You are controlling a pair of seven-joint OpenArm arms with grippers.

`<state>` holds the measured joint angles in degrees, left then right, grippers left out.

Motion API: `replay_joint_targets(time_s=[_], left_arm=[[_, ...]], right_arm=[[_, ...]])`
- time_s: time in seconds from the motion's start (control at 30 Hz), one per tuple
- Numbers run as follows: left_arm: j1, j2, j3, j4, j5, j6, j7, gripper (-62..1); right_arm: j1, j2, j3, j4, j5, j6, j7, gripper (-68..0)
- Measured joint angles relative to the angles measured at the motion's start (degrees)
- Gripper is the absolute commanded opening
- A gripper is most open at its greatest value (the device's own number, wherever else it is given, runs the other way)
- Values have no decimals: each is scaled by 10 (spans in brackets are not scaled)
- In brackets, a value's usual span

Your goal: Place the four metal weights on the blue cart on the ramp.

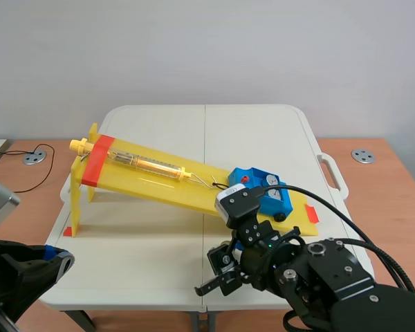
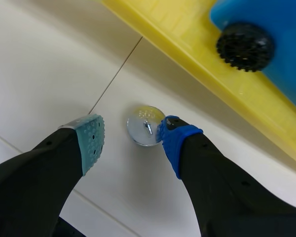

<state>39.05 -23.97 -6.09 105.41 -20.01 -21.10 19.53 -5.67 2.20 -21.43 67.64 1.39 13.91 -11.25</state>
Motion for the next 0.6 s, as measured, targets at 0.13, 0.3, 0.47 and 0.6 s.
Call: replay_joint_targets(time_s=[0.13, 0.3, 0.47, 0.6], left_arm=[[0, 0, 0, 0, 0, 0, 0, -580], [0, 0, 0, 0, 0, 0, 0, -580], [0, 0, 0, 0, 0, 0, 0, -580], [0, 0, 0, 0, 0, 0, 0, -580]], right_arm=[[1, 0, -1, -3, -2, -2, 8, -429], [6, 0, -1, -3, -2, -2, 9, -479], [12, 0, -1, -11, -1, -2, 9, -504], [15, 0, -1, -22, -1, -2, 20, -538]])
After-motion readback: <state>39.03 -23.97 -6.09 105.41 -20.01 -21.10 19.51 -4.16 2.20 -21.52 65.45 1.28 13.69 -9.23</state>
